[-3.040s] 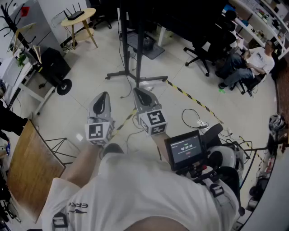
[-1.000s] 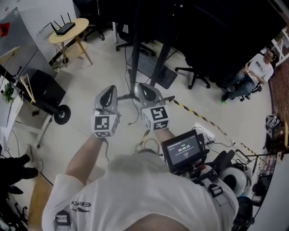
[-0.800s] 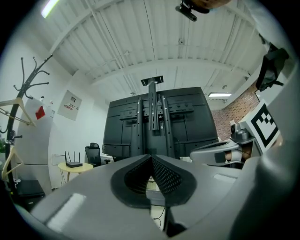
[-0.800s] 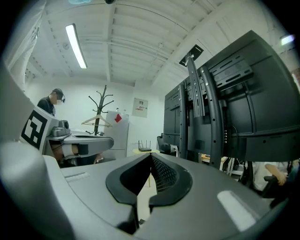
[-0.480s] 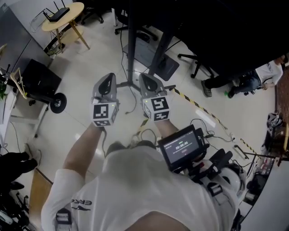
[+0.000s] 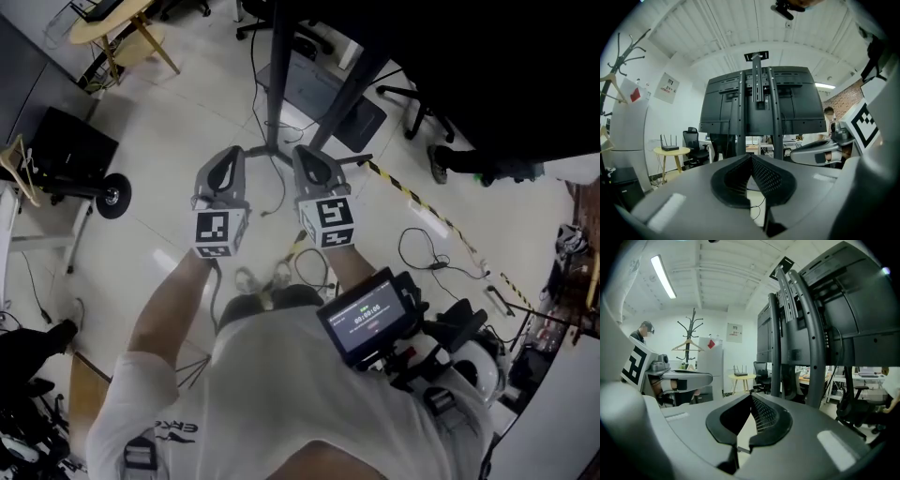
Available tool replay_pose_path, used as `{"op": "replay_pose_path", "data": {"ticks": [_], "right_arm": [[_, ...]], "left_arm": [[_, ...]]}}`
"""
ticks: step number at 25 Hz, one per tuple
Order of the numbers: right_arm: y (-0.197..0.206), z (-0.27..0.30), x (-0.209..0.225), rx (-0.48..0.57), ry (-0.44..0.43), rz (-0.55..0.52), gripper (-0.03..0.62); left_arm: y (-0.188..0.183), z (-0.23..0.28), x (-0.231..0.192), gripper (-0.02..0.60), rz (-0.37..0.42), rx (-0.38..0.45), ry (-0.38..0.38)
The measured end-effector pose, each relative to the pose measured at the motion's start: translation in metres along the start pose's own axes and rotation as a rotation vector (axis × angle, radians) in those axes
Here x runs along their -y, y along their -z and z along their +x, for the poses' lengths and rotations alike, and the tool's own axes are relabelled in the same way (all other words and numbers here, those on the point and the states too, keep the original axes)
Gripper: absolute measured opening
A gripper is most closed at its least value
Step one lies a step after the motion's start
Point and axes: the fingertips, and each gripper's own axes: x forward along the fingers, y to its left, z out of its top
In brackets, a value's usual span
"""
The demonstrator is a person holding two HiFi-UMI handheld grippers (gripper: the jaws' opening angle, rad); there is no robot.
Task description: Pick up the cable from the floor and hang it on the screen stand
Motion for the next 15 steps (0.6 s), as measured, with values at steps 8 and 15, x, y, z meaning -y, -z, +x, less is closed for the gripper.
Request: {"op": "replay_pose_path", "data": {"ticks": [8,15], "right_arm": [[0.129,0.04,0.014,-0.095,0.023,0.041,0.014],[0.27,0.075,0.028,-0.162,0.028,0.072,0.014]], "left_arm": [[0.138,0.024,-0.012,0.002,-0.013,-0.104,0.015],[0.278,0.052,-0.009,0.002,-0.023,-0.163,0.031]]}}
